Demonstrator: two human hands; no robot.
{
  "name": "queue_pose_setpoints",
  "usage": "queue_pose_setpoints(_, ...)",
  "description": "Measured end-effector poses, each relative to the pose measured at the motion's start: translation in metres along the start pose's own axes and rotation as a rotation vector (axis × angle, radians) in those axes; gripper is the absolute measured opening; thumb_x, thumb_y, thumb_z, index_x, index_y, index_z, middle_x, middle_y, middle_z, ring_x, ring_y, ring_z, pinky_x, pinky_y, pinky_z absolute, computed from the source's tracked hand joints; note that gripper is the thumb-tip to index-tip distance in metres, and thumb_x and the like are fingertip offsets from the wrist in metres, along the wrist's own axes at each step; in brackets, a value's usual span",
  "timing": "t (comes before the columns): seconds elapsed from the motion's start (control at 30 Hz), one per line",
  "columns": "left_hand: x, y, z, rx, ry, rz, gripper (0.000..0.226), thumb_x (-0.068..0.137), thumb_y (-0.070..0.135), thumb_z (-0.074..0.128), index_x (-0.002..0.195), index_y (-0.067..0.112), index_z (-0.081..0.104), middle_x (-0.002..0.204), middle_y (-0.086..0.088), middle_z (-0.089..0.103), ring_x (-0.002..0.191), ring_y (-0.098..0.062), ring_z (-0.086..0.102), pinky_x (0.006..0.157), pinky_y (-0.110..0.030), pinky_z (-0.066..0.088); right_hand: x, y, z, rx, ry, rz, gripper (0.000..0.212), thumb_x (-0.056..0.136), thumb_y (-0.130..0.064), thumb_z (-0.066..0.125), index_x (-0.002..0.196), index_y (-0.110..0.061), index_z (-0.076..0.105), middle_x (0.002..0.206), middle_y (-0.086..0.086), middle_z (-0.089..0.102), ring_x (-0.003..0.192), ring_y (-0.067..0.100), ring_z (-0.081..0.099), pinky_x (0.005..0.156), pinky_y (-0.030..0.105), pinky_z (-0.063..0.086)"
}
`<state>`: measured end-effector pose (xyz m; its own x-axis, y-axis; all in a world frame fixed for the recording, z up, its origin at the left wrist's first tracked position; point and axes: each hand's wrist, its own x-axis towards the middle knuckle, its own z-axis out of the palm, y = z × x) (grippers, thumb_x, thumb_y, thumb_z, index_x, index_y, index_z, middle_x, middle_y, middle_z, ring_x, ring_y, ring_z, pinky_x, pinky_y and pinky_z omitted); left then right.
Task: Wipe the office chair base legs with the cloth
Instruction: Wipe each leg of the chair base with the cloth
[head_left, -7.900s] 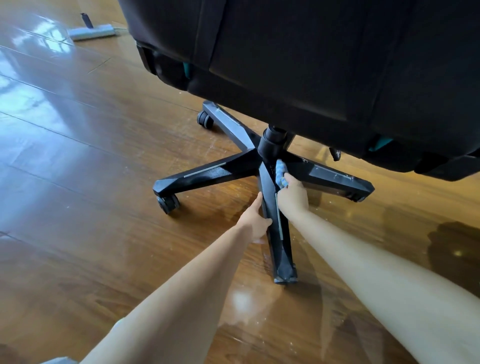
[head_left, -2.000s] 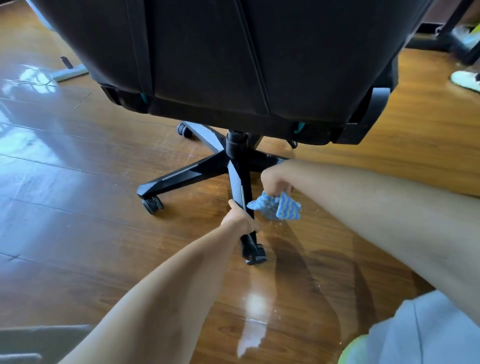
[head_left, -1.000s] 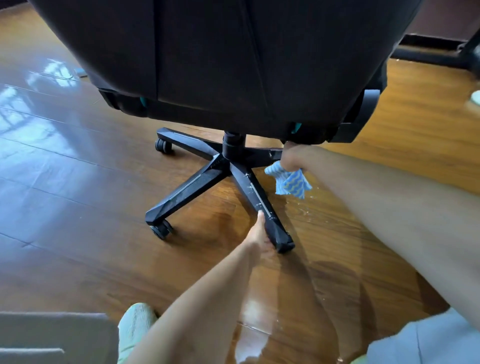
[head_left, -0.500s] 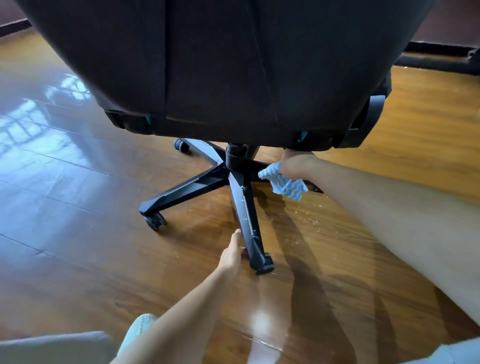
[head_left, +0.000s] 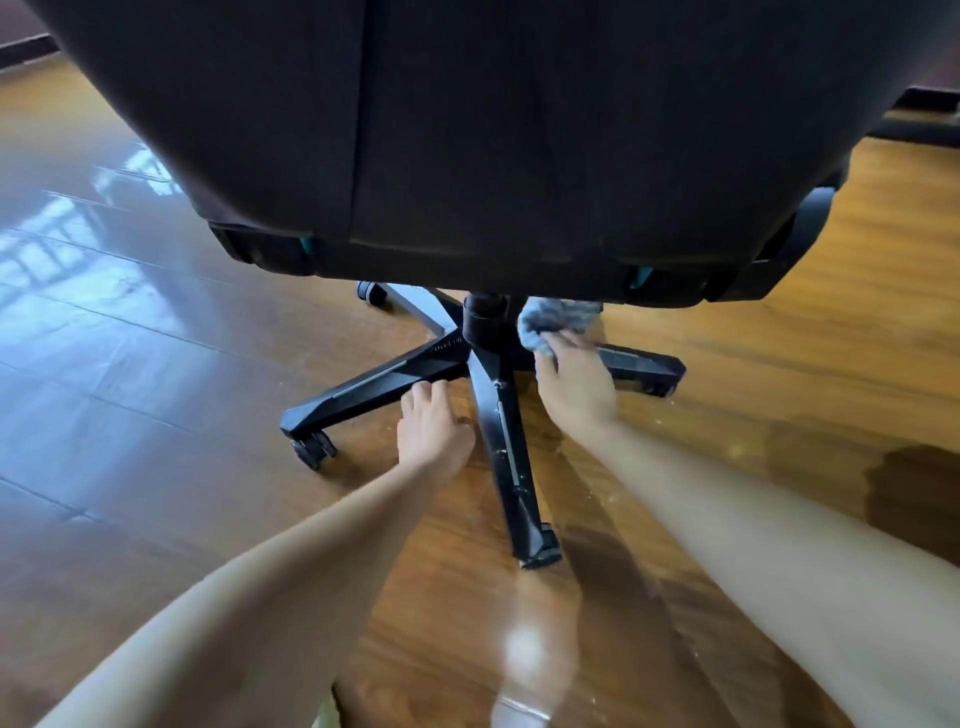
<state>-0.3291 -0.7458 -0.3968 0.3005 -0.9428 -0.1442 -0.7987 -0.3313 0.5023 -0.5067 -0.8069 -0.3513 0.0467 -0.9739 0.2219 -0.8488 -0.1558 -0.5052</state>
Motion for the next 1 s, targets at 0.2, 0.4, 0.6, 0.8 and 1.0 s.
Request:
queue_pose_setpoints(0.2, 0.056, -0.017, -0.018, 0.183, -0.139, -0.063, 0.107, 0.087, 0.027, 0.067, 0.169, 0.013, 0.000, 0.178, -0.005, -0.003, 0.164, -0.027, -0.005, 0.131, -0.050, 0.015, -0.055, 0.004, 0.065, -0.020, -0.413, -0.095, 0.054, 0.106, -0.021, 0.036, 0.160, -0.019, 0.030, 0.167, -0.007, 0.026, 0.153, 0.011, 0.023, 0.120, 0.034, 0.031)
queue_pose_setpoints(0.4, 0.067, -0.035, -0.008, 0.268, -0.081, -0.024, 0.116, 0.077, 0.037, 0.074, 0.169, 0.016, 0.006, 0.177, -0.002, 0.005, 0.164, -0.023, 0.000, 0.131, -0.054, 0.003, -0.031, 0.010, 0.068, -0.151, -0.416, -0.229, 0.060, 0.104, -0.014, 0.042, 0.161, -0.017, 0.023, 0.170, -0.004, 0.016, 0.154, 0.013, 0.019, 0.119, 0.029, 0.026)
queue_pose_setpoints(0.6, 0.065, -0.041, 0.001, 0.315, -0.059, -0.007, 0.116, 0.082, 0.040, 0.073, 0.169, 0.015, 0.001, 0.178, -0.005, 0.002, 0.164, -0.024, -0.002, 0.132, -0.052, 0.005, 0.023, -0.019, 0.078, -0.250, -0.482, -0.334, 0.058, 0.102, -0.017, 0.041, 0.159, -0.014, 0.030, 0.167, -0.001, 0.025, 0.154, 0.020, 0.021, 0.120, 0.042, 0.032)
queue_pose_setpoints(0.8, 0.059, -0.045, 0.007, 0.323, -0.088, 0.014, 0.111, 0.086, 0.032, 0.061, 0.168, 0.015, -0.011, 0.177, -0.004, -0.015, 0.163, -0.023, -0.017, 0.132, -0.052, 0.002, 0.011, -0.003, 0.071, -0.260, -0.478, -0.405, 0.064, 0.097, -0.001, 0.046, 0.158, -0.015, 0.033, 0.168, -0.001, 0.024, 0.154, 0.016, 0.021, 0.120, 0.036, 0.033)
queue_pose_setpoints(1.0, 0.055, -0.037, 0.012, 0.280, -0.078, 0.014, 0.114, 0.078, 0.028, 0.054, 0.167, 0.012, -0.016, 0.175, -0.006, -0.023, 0.161, -0.027, -0.024, 0.131, -0.054, -0.001, 0.003, 0.004, 0.071, -0.342, -0.497, -0.469, 0.073, 0.092, 0.002, 0.046, 0.161, -0.014, 0.025, 0.170, -0.003, 0.014, 0.156, 0.015, 0.012, 0.118, 0.037, 0.037)
